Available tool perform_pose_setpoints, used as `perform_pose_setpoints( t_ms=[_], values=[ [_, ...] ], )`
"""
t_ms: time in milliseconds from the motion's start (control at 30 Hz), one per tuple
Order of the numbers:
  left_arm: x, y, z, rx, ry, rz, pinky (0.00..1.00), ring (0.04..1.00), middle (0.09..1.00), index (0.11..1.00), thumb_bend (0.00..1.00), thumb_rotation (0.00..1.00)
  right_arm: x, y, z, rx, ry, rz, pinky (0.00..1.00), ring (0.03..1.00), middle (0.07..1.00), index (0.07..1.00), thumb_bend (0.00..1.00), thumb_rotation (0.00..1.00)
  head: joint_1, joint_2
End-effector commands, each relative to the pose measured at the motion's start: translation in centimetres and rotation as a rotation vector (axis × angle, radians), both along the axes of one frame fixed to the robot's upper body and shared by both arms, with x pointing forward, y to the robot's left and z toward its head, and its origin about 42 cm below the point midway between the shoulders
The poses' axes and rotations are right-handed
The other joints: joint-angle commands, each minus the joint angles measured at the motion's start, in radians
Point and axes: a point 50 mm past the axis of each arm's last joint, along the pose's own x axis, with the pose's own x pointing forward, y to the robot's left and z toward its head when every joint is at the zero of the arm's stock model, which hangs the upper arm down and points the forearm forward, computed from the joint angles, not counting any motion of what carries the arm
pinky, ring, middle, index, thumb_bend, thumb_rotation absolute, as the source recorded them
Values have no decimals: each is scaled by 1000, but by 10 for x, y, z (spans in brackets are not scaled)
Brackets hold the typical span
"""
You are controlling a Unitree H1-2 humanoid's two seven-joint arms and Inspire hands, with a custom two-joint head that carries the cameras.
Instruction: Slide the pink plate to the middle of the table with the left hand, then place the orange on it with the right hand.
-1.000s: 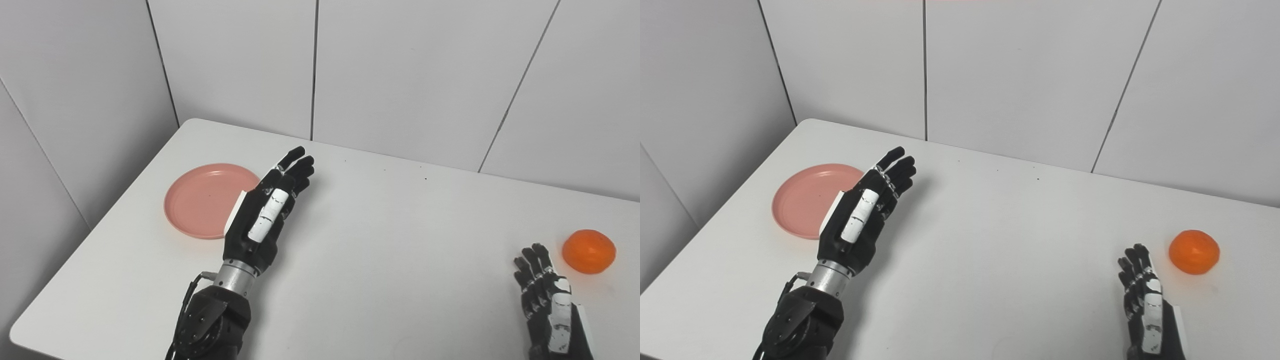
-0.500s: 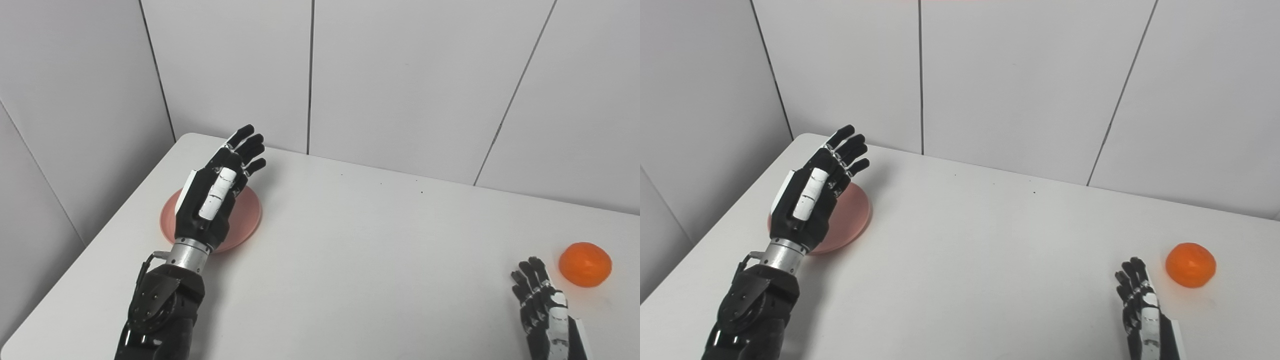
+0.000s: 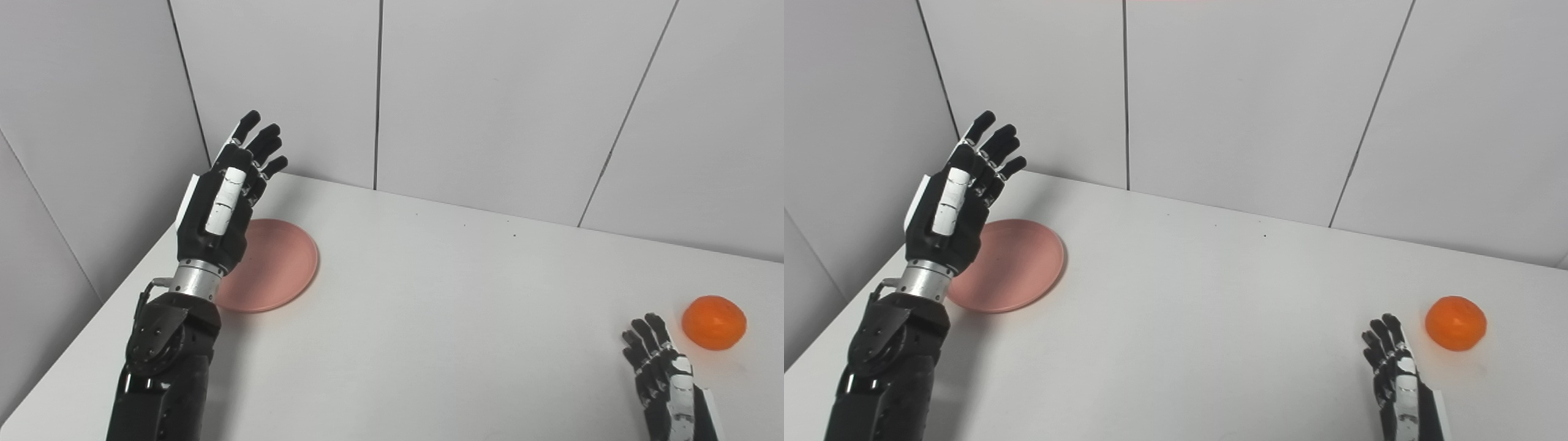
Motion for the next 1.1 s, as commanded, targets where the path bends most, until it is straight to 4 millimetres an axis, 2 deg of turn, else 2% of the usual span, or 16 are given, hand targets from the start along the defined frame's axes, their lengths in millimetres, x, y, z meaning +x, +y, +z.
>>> perform_pose_setpoints(
  t_ms=[0, 233, 333, 533, 700, 1067],
  values=[
    [7, 6, 25, 48, -103, -9, 910, 926, 908, 906, 876, 682, -31, 8, -51, 40, 162, -17, 964, 925, 936, 946, 777, 1000, 1, 1],
    [21, 31, 26, 84, -73, 72, 876, 917, 906, 895, 877, 662, -32, 9, -51, 41, 165, -17, 952, 919, 932, 943, 793, 1000, 1, 6],
    [27, 42, 28, 110, -63, 101, 798, 910, 911, 889, 870, 668, -32, 8, -51, 40, 168, -17, 954, 919, 934, 945, 797, 1000, 5, 6],
    [37, 59, 30, 139, -32, 150, 853, 908, 912, 881, 883, 678, -32, 5, -50, 37, 167, -12, 962, 925, 941, 953, 778, 1000, 21, 11],
    [42, 69, 25, 122, 10, 151, 882, 903, 900, 930, 887, 663, -33, 5, -49, 38, 173, -10, 961, 922, 938, 950, 785, 1000, 15, 17],
    [55, 93, 14, 112, 65, 195, 923, 900, 917, 934, 880, 667, -34, 4, -48, 36, 168, -8, 966, 922, 936, 946, 773, 1000, 10, 23]
  ],
)
